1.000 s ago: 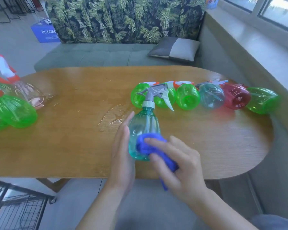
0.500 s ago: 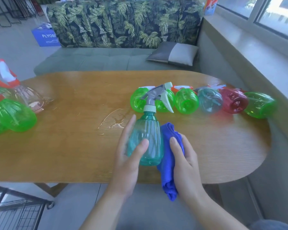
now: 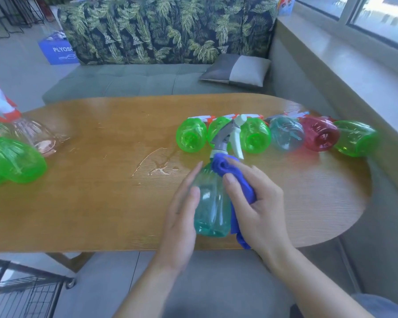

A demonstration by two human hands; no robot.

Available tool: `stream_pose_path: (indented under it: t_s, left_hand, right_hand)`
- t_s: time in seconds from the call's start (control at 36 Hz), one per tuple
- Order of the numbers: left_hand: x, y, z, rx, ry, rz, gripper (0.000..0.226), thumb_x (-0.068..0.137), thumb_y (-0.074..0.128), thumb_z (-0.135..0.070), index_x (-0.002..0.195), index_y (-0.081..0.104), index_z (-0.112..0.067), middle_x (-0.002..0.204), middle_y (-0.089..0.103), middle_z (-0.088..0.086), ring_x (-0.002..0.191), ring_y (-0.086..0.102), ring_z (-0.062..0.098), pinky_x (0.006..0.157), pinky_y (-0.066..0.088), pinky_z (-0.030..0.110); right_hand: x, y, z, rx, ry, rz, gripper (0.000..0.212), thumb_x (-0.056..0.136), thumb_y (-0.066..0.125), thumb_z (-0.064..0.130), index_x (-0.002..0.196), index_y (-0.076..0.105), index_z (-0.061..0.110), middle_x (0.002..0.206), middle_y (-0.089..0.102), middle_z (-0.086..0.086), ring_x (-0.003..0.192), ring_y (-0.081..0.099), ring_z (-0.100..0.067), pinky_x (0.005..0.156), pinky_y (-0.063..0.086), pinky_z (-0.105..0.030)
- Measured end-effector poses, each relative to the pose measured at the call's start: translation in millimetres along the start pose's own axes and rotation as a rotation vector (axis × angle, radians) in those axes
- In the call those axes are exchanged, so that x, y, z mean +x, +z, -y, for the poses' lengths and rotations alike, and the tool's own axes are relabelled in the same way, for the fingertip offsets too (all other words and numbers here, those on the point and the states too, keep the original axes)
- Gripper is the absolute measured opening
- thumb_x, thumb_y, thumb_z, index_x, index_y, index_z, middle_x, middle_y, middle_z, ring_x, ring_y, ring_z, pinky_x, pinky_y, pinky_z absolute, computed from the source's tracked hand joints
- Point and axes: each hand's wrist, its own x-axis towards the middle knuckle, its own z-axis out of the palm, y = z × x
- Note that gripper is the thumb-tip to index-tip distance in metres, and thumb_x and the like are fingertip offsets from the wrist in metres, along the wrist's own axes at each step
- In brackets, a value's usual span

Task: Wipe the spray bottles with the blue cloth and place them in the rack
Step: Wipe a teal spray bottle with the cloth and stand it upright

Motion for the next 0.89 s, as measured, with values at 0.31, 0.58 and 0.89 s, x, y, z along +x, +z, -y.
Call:
stream_pose_path:
  t_s: [0.31,0.58,0.89]
  left_hand:
    - [-2,-25,-1,-0.099,-0.039,-0.087,0.052,0.099,0.058,-0.053,0.151,0.060,-0.044,0.164,0.052,-0.004,0.153,0.047,0.026,0.127,0.033,0.061]
    - [-2,-11,-4,-0.046,-0.001,-0.029,0.049,0.099,0.054,-0.052,0.147,0.063,-0.046,0.159,0.058,-0.006,0.154,0.047,0.021,0.129,0.028,0.060]
    - [-2,-10,-2,-0.049,-0.018,-0.093,0.046,0.101,0.053,-0.055,0.144,0.066,-0.046,0.156,0.060,-0.010,0.150,0.051,0.016,0.127,0.034,0.057]
  right_hand:
    - [-31,14,-5,-0.264,-0.584,0.272,0.024,0.100,0.069,0.036,0.121,0.077,0.026,0.087,0.041,0.010,0.075,0.037,-0.004,0.063,0.039,-0.018]
    - [-3,-5,-5,-0.085,-0.126,-0.036,0.031,0.102,0.055,0.040,0.128,0.071,0.034,0.076,0.057,-0.004,0.076,0.056,-0.015,0.070,0.044,-0.026]
    - [-15,11,0,-0.218,-0.302,0.100,0.032,0.103,0.060,0.041,0.129,0.073,0.028,0.088,0.048,0.017,0.077,0.051,0.006,0.071,0.041,-0.011]
